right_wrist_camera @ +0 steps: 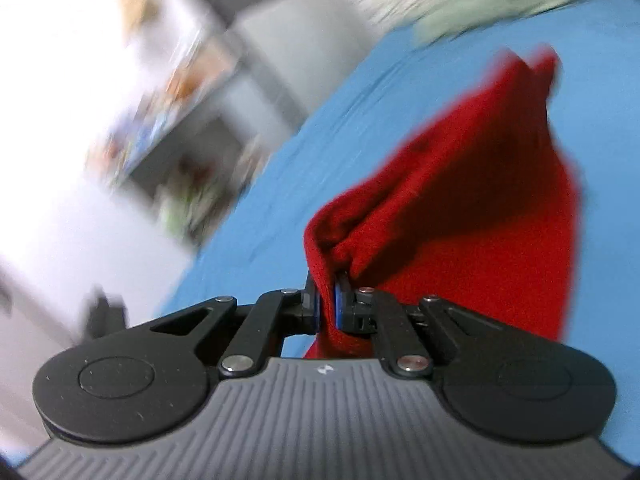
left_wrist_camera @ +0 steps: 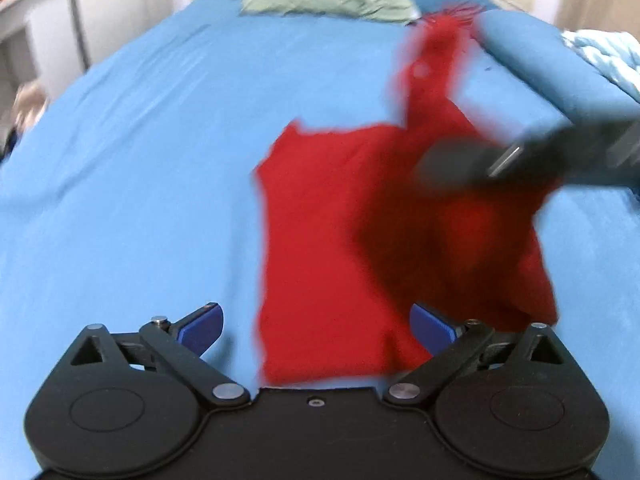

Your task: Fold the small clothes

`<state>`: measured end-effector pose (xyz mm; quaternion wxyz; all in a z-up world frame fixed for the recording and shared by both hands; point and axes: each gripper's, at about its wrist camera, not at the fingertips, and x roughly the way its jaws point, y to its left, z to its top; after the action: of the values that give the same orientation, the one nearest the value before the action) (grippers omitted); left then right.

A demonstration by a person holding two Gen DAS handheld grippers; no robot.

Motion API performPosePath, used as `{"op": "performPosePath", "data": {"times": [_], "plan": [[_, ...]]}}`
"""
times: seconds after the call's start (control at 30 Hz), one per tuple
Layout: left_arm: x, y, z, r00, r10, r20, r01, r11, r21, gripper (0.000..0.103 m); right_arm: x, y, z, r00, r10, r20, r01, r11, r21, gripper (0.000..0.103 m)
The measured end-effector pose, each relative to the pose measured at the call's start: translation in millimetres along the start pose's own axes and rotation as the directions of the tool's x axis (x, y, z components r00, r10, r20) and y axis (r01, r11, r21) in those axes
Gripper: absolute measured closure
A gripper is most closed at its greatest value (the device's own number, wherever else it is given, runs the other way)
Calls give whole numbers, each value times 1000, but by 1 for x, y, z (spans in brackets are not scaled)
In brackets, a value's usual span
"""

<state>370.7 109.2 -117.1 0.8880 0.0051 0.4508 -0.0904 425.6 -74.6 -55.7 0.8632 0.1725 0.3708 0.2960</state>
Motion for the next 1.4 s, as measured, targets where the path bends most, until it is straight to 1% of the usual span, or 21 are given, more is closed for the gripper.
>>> {"op": "performPosePath", "data": {"times": [0.07,0.13,0.17,0.23,0.3,0.33,0.37,0.43,0.5,0.53,0.6,0.67,0.77,0.93,1.1,1.17,1.27,1.3,1.33,1.37,1.4], "plan": [[3,16,-17,1000,10,-23,-10,1000,-22,2,52,15,-19,991,-33,-132,26,998,-57,81],[7,27,-30,999,3,-39,-5,999,-44,2,92,19,-40,970,-110,-215,91,991,-97,81],[8,30,-34,999,-3,-42,1,999,-54,2,102,20,-46,966,-126,-227,105,989,-105,81],[9,33,-37,999,-14,-34,11,998,-70,2,107,20,-53,967,-131,-218,111,989,-101,78],[6,31,-37,999,-33,-16,31,996,-79,2,101,20,-49,972,-107,-210,92,992,-81,63],[5,29,-37,999,-45,-10,44,996,-81,2,94,20,-46,975,-76,-209,62,995,-73,41],[2,28,-34,998,-56,-2,56,995,-80,2,82,21,-44,982,-60,-178,47,996,-77,22],[-3,24,-34,997,-70,16,71,995,-73,2,52,23,-38,995,-73,-69,66,993,-100,14],[-9,21,-35,997,-73,36,76,995,-68,2,13,20,-34,992,-111,54,116,989,-92,9],[-9,17,-34,996,-72,46,75,995,-67,2,-5,15,-37,982,-157,107,166,982,-86,7],[-7,13,-32,996,-61,60,66,995,-75,2,-31,7,-54,949,-265,171,286,952,-107,7],[-3,13,-30,996,-50,67,56,994,-96,2,-45,0,-81,910,-367,194,398,903,-160,7],[-1,12,-27,996,-47,74,56,991,-122,2,-51,-13,-127,870,-457,185,489,848,-205,7],[-1,12,-24,997,-27,67,34,993,-116,2,-42,-24,-163,849,-507,149,527,829,-184,9],[3,14,-21,997,-18,80,29,989,-143,2,-23,-33,-162,840,-521,151,539,834,-120,10],[4,17,-19,995,-9,102,26,986,-162,2,-19,-34,-156,829,-531,175,550,831,-84,11],[15,19,-11,995,22,100,-4,985,-174,2,-22,-36,-150,814,-535,228,555,831,-32,11],[20,19,-8,996,38,86,-23,986,-165,3,-21,-38,-148,811,-541,224,560,828,-30,11],[24,21,-7,996,62,69,-51,987,-149,9,-18,-40,-144,808,-552,208,572,819,-47,13],[26,25,-8,995,74,65,-65,989,-136,12,-18,-40,-143,795,-573,200,596,799,-80,18],[26,31,-10,995,67,71,-57,990,-133,14,-20,-41,-140,779,-595,198,622,775,-117,18]]}}
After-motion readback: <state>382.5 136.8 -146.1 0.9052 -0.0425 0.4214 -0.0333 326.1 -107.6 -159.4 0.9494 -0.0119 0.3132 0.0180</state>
